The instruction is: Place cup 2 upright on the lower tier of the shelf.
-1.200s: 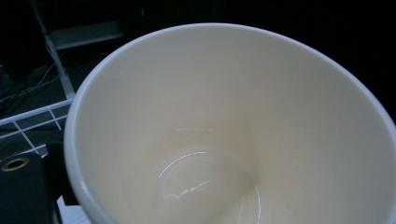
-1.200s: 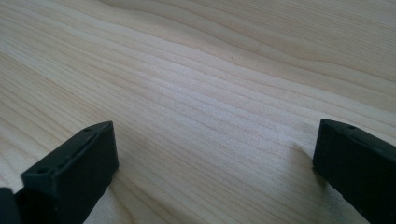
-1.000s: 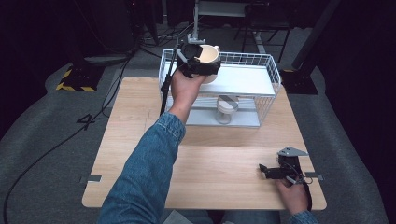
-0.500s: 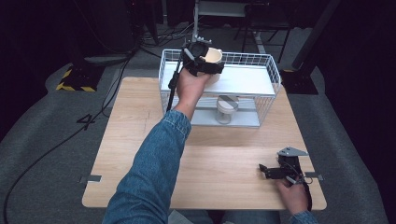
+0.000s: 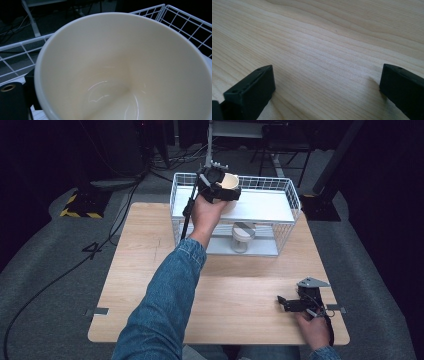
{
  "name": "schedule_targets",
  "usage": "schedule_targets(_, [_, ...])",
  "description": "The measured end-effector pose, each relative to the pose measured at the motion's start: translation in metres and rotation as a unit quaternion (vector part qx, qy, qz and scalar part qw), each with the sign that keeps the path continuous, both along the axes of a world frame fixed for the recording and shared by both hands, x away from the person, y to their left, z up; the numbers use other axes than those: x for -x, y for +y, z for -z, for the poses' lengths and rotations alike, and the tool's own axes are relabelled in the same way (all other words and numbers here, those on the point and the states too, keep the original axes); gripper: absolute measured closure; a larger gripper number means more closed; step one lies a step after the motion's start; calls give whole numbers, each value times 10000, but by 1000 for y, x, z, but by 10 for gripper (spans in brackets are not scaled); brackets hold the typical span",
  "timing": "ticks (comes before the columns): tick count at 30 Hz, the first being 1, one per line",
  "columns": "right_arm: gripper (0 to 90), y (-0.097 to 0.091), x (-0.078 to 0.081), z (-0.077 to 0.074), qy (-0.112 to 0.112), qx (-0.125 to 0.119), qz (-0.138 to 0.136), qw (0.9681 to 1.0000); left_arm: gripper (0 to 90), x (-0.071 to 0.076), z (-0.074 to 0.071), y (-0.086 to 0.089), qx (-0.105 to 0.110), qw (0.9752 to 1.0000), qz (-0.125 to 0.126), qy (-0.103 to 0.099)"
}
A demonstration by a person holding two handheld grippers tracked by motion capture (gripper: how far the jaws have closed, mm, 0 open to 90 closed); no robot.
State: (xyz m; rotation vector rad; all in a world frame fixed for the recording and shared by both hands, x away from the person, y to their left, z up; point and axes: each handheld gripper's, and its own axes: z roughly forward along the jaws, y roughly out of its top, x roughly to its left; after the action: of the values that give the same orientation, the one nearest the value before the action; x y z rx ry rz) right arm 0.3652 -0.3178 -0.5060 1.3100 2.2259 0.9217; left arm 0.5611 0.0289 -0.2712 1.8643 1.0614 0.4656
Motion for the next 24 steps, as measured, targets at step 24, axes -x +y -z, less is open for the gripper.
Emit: schedule_targets(24, [2,0,0,0,-6,2,-6,10000,92,-1,12,-6,-193,9998,-38,-103])
